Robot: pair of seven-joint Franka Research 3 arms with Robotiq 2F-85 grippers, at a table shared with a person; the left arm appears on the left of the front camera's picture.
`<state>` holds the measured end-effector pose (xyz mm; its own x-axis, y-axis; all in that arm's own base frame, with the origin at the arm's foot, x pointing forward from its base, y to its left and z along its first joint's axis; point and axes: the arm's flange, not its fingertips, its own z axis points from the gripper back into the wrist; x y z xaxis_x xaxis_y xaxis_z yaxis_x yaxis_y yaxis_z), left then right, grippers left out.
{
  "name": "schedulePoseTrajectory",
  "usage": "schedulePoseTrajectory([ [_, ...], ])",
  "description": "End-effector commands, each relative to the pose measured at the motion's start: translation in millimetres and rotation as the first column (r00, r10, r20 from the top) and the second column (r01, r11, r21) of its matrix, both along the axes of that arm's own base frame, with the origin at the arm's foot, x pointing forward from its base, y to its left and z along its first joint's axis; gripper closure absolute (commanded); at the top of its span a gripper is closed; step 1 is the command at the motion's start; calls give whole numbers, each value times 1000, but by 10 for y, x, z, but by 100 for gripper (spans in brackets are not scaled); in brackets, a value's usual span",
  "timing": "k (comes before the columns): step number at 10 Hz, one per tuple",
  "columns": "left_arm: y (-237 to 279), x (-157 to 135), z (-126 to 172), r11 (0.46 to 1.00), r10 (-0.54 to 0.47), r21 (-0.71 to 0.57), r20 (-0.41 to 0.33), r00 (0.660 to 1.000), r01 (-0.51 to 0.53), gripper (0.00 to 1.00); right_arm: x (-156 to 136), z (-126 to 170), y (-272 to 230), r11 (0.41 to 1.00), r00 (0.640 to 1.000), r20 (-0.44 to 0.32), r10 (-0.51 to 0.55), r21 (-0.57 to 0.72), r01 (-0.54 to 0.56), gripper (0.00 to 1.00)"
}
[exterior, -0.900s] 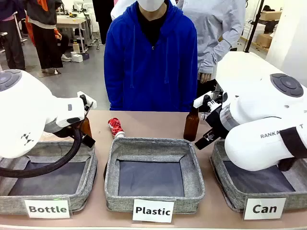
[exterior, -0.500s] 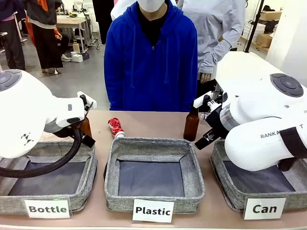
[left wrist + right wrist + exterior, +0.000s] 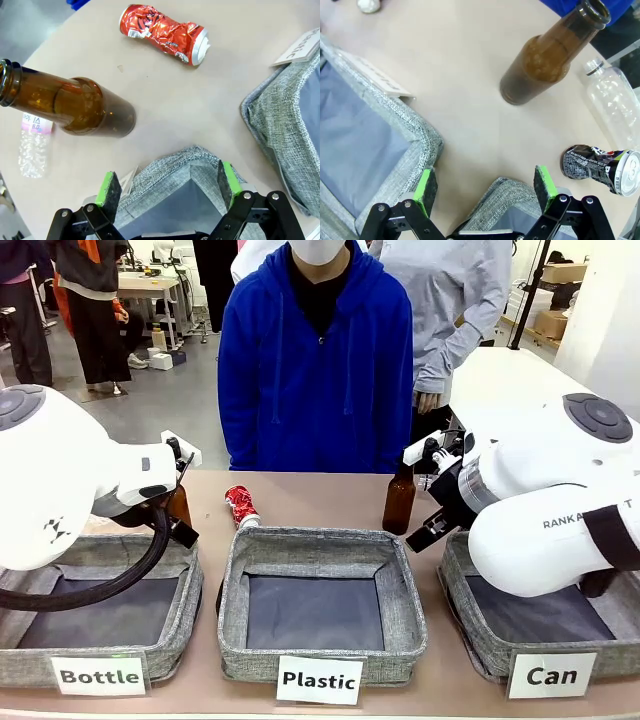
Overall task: Sort the can waste into the basket.
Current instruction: Pick up the can waste from the table and place it in the right Fabric basket.
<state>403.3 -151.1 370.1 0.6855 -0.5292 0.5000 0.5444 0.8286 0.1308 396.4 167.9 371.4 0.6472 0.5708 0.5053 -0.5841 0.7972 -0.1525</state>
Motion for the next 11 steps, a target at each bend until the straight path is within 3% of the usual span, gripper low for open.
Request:
schedulePoseTrajectory([
  [1, 0, 0, 1, 1000, 0, 0, 0, 1000, 0, 0, 0, 0, -1, 1000, 1000, 0, 0, 0, 0, 0],
  [7, 0, 0, 1, 1000, 0, 0, 0, 1000, 0, 0, 0, 0, 0, 1000, 1000, 0, 0, 0, 0, 0],
  [8, 0, 0, 0, 1000, 0, 0, 0, 1000, 0, 0, -31, 116, -21, 998, 999, -15, 40, 43, -39, 0],
  [10, -6, -271, 521, 988, -30, -154, -56, 998, 21, 0, -178, 577, -204, 990, 995, -76, 60, 135, -49, 0],
  [11, 69, -433, 783, 969, -5, -247, -133, 991, -28, 0, -287, 897, -348, 973, 991, -135, -2, 227, 33, 0],
])
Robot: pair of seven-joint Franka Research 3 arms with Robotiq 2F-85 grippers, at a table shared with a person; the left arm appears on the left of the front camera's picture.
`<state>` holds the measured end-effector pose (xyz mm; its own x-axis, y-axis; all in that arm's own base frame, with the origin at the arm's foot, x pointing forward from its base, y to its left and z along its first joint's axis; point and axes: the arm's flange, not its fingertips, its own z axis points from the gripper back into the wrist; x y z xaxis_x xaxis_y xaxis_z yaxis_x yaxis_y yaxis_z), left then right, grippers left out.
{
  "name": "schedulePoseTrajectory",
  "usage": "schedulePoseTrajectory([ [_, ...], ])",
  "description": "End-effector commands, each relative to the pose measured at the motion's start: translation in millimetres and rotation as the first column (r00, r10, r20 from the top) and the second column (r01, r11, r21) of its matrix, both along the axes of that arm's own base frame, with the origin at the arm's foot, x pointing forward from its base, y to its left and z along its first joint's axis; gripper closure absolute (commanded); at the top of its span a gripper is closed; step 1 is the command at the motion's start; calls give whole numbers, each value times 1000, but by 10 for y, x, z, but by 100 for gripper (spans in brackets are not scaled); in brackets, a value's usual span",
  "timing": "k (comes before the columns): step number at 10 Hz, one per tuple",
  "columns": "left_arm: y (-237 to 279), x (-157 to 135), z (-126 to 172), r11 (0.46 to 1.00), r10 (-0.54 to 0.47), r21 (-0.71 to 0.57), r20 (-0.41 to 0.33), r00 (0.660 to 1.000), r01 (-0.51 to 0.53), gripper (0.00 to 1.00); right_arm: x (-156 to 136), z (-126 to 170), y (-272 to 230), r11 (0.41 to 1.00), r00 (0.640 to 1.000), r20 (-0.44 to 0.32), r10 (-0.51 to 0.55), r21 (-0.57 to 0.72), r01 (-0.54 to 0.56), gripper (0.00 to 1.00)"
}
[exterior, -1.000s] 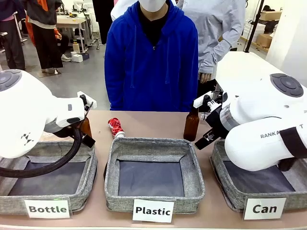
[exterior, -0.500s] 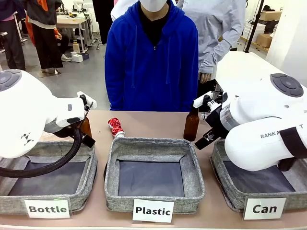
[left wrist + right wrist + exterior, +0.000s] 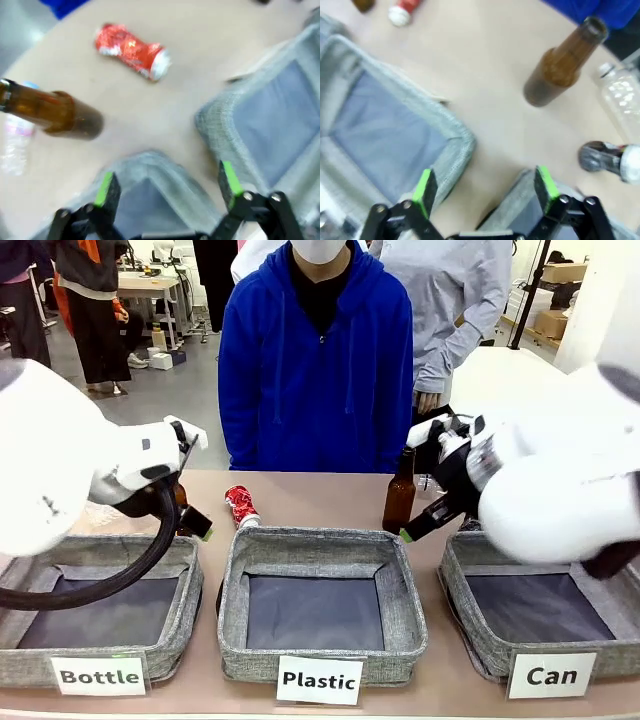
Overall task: Sort the can waste into the basket.
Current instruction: Pick up the can waste from the table and place it in the right Fabric basket.
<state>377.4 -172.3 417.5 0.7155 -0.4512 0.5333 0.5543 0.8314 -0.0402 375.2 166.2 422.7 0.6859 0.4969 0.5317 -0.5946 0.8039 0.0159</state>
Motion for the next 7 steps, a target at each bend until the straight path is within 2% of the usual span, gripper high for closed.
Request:
schedulePoseTrajectory([
  [1, 431, -334, 502, 982, 9, -186, -115, 993, -30, 0, -166, 604, -456, 981, 983, -141, -119, 138, 138, 0],
  [2, 570, -528, 672, 950, -98, -308, -137, 986, 52, 0, -302, 766, -652, 963, 965, -250, -75, 232, 135, 0],
  [3, 837, -757, 832, 867, -264, -467, -131, 956, 175, 0, -425, 833, -871, 940, 941, -326, -92, 283, 190, 0],
  [4, 1228, -941, 986, 784, -349, -566, -66, 935, 253, 0, -542, 860, -1166, 911, 927, -368, -76, 352, 214, 0],
  [5, 1770, -1072, 976, 745, -283, -626, 18, 959, 232, 0, -657, 801, -1611, 858, 924, -374, -80, 445, 254, 0],
  [6, 2157, -1144, 868, 710, -170, -690, 21, 985, 137, 0, -830, 731, -2040, 776, 920, -381, -91, 552, 305, 0],
  [7, 2511, -1175, 661, 664, -89, -746, -12, 996, 50, 0, -1006, 652, -2447, 677, 925, -371, -85, 660, 327, 0],
])
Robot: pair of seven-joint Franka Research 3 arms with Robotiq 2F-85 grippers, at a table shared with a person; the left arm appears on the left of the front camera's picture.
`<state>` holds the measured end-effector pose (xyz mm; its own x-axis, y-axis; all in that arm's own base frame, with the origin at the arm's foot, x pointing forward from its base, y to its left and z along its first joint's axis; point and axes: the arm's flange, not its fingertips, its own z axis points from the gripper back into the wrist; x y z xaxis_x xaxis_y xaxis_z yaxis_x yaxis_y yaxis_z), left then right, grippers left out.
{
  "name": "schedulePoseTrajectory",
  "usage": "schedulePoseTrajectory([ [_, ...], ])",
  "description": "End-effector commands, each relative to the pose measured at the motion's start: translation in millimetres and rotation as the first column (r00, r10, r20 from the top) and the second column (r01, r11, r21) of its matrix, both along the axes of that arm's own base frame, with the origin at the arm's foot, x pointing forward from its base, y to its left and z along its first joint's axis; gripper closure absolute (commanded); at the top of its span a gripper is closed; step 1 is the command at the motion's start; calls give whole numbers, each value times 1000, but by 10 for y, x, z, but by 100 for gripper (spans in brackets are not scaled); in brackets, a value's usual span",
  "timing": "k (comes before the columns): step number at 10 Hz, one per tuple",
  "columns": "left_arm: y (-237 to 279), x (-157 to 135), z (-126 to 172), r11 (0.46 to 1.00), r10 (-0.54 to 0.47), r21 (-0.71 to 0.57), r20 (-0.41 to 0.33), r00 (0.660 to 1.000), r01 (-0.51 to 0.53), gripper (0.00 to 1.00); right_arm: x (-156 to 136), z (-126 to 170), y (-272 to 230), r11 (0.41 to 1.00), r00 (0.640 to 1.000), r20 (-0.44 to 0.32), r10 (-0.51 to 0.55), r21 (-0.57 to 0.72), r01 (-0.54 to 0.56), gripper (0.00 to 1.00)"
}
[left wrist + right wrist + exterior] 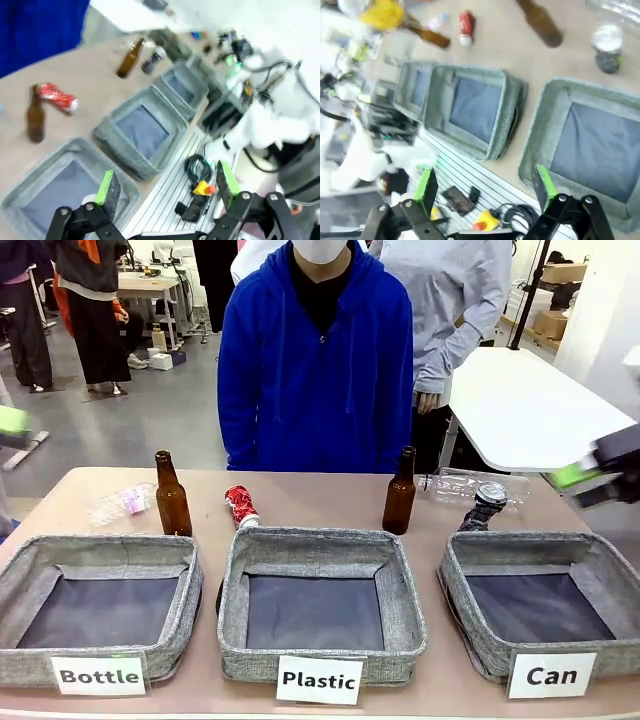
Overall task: Sort the can waste into the basket.
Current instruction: Pick up the can waste from the table and place it in the right Fabric basket.
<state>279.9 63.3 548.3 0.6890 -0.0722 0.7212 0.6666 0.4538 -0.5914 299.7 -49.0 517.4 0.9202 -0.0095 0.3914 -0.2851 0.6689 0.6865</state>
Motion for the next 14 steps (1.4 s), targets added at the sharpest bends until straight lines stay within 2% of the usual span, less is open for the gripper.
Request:
schedulePoseTrajectory([
  [1, 426, -202, -897, 977, 162, -115, -139, 977, -178, 0, -393, -387, -665, 958, 995, 51, -86, 277, 69, 0],
  [2, 741, -120, -1167, 951, 180, -205, -243, 953, -232, 0, -480, -508, -996, 917, 987, 45, -151, 379, 123, 0],
  [4, 955, -48, -1667, 885, 190, -340, -360, 913, -318, 0, -562, -722, -1469, 835, 969, 28, -247, 513, 198, 0],
  [5, 984, -121, -1801, 850, 218, -384, -366, 905, -360, 0, -599, -833, -1630, 805, 959, 14, -282, 548, 228, 0],
  [6, 999, -144, -1795, 814, 260, -415, -366, 894, -407, 0, -609, -962, -1730, 773, 945, -20, -328, 569, 280, 0],
  [7, 971, -142, -1807, 796, 312, -402, -370, 875, -453, 0, -612, -1026, -1758, 763, 896, -31, -443, 511, 395, 0],
  [8, 1411, 22, -1737, 843, 247, -360, -401, 882, -400, 0, -687, -834, -1784, 790, 946, -21, -323, 544, 282, 0],
  [13, 1411, 22, -1737, 843, 247, -360, -401, 882, -400, 0, -687, -834, -1784, 790, 946, -21, -323, 544, 282, 0],
  [14, 1411, 22, -1737, 843, 247, -360, -401, 882, -400, 0, -687, -849, -1758, 793, 948, -53, -313, 535, 292, 0],
])
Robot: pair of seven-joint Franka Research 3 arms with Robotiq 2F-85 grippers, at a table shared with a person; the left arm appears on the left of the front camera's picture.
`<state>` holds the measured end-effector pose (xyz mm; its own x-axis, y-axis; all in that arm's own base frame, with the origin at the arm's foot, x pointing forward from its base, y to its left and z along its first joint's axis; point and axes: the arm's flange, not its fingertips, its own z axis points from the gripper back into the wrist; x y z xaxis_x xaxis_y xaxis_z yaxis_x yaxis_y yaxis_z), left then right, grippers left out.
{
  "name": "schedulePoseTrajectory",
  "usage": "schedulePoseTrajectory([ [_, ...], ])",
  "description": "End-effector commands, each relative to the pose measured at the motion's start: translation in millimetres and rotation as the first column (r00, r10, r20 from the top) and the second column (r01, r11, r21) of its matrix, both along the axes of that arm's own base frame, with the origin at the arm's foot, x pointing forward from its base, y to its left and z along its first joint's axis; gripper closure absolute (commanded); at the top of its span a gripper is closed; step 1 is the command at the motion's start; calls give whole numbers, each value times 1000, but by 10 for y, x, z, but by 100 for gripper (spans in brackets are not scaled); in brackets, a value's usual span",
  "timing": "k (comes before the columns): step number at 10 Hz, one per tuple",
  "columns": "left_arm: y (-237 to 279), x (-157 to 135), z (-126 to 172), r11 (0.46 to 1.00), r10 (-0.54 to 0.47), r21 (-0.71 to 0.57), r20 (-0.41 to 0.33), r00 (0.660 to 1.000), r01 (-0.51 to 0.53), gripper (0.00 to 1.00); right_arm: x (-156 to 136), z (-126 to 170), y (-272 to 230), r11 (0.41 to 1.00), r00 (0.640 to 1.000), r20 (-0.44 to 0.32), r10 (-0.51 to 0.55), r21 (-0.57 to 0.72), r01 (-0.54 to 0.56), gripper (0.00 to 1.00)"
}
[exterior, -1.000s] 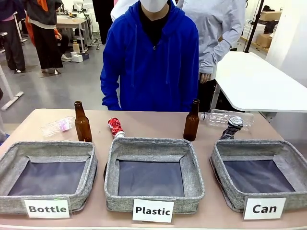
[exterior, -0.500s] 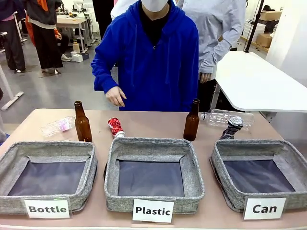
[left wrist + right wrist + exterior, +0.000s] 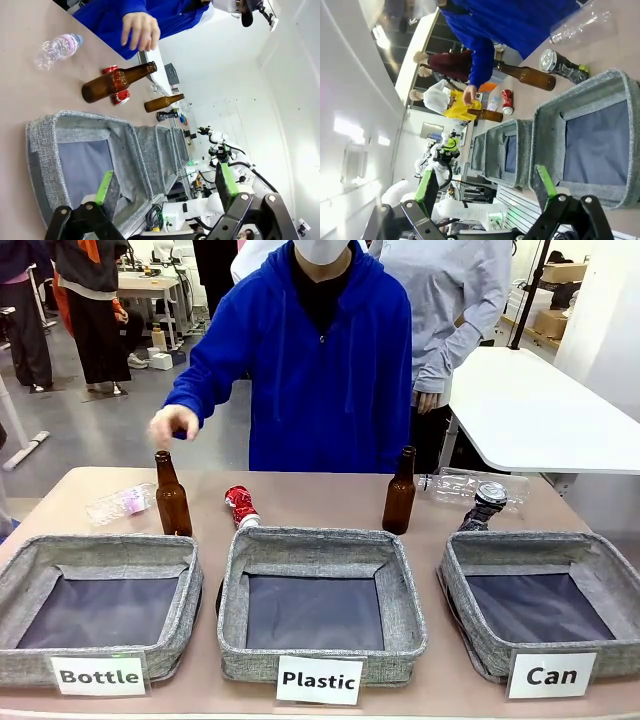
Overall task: Sort the can waste into the basket.
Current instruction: Pick up the can waste from the table and place it in the right Fabric basket.
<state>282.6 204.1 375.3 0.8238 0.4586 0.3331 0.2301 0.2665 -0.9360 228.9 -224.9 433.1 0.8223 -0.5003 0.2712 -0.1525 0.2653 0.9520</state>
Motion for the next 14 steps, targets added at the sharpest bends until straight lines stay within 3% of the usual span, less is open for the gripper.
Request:
schedulePoseTrajectory([
  [1, 3, -5, -6, 1000, -6, -1, 30, 1000, 6, 0, 148, 20, 74, 995, 994, -59, 90, -32, -92, 0],
  [2, 3, -5, -6, 1000, -6, -1, 30, 1000, 6, 0, 352, 92, 133, 973, 984, -9, 175, -148, -175, 0],
  [3, 3, -5, -6, 1000, -6, -1, 30, 1000, 6, 0, 625, 133, 202, 893, 972, 26, 232, -402, -203, 0],
  [4, 3, -5, -6, 1000, -6, -1, 30, 1000, 6, 0, 903, 132, 282, 807, 928, 126, 351, -543, -231, 0],
  [6, 3, -5, -6, 1000, -6, -1, 30, 1000, 6, 0, 1290, 83, 553, 628, 779, 229, 583, -735, -254, 0],
  [8, 3, -5, -6, 1000, -6, -1, 30, 1000, 6, 0, 1386, 152, 829, 570, 665, 327, 672, -801, -182, 0],
  [9, 3, -5, -6, 1000, -6, -1, 30, 1000, 6, 0, 1219, 241, 914, 597, 779, 60, 624, -681, -425, 0],
  [10, 3, -5, -6, 1000, -6, -1, 30, 1000, 6, 0, 1445, 208, 843, 599, 764, 175, 621, -735, -319, 0],
  [11, 3, -5, -6, 1000, -6, -1, 30, 1000, 6, 0, 1445, 208, 843, 599, 764, 175, 621, -735, -319, 0],
  [12, 3, -5, -6, 1000, -6, -1, 30, 1000, 6, 0, 1410, 208, 890, 571, 740, 160, 653, -745, -344, 0],
  [13, 3, -5, -6, 1000, -6, -1, 30, 1000, 6, 0, 1527, 151, 909, 512, 654, 159, 740, -764, -393, 0],
  [14, 3, -5, -6, 1000, -6, -1, 30, 1000, 6, 0, 1773, 64, 877, 504, 600, 197, 775, -766, -399, 0],
])
